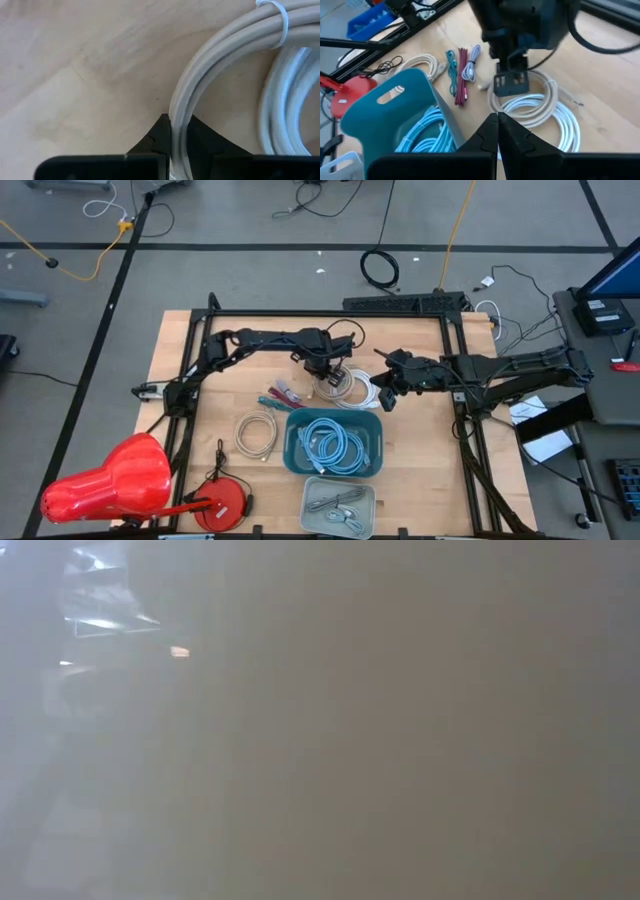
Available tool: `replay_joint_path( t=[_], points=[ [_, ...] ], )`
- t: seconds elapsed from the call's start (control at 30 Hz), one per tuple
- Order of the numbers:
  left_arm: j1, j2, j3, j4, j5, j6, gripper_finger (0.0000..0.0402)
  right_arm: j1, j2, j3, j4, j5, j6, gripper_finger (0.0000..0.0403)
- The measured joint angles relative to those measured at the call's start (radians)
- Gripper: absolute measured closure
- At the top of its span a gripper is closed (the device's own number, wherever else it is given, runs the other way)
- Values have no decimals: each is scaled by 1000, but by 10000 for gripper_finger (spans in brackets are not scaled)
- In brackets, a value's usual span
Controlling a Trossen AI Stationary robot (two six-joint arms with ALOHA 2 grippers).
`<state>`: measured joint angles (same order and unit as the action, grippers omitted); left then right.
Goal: Pick & Place USB Port
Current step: Put the top brown HDMI cable into the blue bin
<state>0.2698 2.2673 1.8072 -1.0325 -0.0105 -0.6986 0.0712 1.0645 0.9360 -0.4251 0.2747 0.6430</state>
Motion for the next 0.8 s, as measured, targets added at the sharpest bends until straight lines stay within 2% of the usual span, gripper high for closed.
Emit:
replay_joint_path(
  t=[0.3,0.4,0.6,0.8],
  points=[
    [0,-237,0,-38,-118,1,369,11,0,0,2,68,0,403],
    [-28,-327,0,-51,-114,5,369,11,-6,0,-2,68,-5,403],
    [-183,-433,2,-92,-99,16,369,8,-37,0,-44,71,3,403],
    [-385,-415,2,-80,-154,23,369,7,-64,0,-98,160,10,403]
  ],
)
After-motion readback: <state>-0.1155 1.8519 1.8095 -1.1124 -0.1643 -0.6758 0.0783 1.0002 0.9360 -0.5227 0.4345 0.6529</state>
